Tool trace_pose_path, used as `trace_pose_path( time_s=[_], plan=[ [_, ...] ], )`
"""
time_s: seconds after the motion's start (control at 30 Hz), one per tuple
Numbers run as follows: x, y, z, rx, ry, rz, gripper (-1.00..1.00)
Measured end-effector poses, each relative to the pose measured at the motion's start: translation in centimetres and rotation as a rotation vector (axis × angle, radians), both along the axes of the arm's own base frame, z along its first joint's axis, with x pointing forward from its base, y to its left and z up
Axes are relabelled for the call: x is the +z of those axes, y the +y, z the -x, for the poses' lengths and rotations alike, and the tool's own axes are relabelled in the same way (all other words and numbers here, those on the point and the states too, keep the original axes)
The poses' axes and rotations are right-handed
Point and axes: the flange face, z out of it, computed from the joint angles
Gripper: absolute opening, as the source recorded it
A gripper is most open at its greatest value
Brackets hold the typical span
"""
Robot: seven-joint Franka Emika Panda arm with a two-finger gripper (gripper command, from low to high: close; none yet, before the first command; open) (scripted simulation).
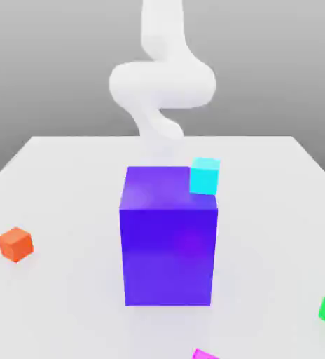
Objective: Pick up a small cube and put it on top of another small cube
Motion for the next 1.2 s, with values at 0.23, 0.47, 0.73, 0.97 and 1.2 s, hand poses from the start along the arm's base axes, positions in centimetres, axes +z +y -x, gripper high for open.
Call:
trace_pose_path(
  time_s=[0.23,0.47,0.73,0.97,1.2],
  plan=[
    [-9.4,1.3,-8.1,-0.092,0.173,-0.051,0.00],
    [-20.3,2.5,-13.8,-0.184,0.340,-0.094,0.00],
    [-34.3,4.1,-16.9,-0.294,0.530,-0.135,0.00],
    [-46.9,5.5,-16.4,-0.397,0.696,-0.166,0.00],
    [-54.6,5.8,-16.1,-0.416,0.724,-0.170,-1.00]
  ],
)
